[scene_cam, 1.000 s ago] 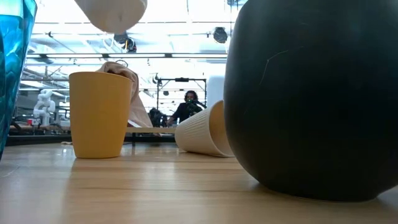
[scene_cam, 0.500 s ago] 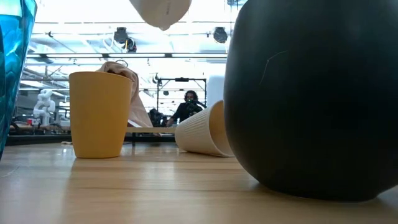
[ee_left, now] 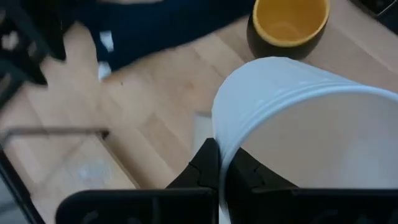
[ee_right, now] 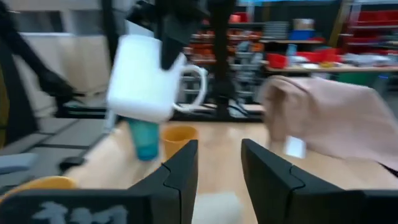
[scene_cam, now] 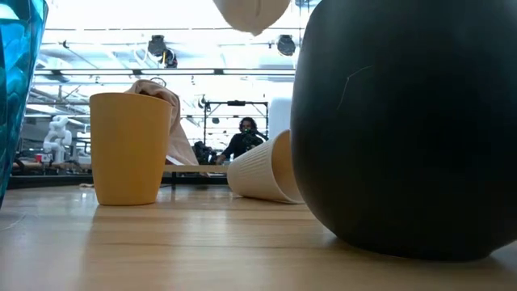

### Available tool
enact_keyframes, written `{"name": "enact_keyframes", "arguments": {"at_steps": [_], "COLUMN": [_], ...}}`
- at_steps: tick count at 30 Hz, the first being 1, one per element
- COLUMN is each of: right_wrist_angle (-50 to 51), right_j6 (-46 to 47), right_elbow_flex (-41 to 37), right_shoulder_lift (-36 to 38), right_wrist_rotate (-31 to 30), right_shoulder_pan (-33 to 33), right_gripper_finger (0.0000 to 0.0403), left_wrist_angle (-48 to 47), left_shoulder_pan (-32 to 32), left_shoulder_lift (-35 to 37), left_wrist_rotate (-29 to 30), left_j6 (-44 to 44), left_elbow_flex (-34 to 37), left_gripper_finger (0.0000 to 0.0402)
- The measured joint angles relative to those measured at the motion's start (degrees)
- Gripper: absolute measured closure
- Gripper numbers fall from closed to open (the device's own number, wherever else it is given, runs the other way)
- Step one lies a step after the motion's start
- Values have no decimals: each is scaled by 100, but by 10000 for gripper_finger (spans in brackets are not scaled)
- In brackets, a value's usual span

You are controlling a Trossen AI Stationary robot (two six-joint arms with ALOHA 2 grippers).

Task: Stack small to large cups/mugs on shelf
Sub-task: Put the white mug on the shelf

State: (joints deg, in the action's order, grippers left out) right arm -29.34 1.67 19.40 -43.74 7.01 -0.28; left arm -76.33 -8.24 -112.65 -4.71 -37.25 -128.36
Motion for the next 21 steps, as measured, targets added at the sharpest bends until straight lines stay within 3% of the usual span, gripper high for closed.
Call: {"name": "enact_keyframes", "arguments": {"at_steps": [4, 12, 21], "right_wrist_angle": [-10, -629, -1026], "right_j6": [63, 492, 1137], "right_elbow_flex": [247, 348, 682], "right_shoulder_lift": [-185, -716, -1732], "right_wrist_rotate": [479, 828, 1903], "right_shoulder_pan": [-89, -256, -620], "right_gripper_finger": [271, 252, 251], "left_wrist_angle": [209, 626, 750], "left_shoulder_pan": [-169, -422, -462], "left_shoulder_lift": [-64, -64, -64], "left_wrist_rotate": [3, 69, 195], "left_j6": [-664, -1644, -1777], "left_elbow_flex": [-141, -144, -144], "left_gripper_finger": [399, 399, 399]}}
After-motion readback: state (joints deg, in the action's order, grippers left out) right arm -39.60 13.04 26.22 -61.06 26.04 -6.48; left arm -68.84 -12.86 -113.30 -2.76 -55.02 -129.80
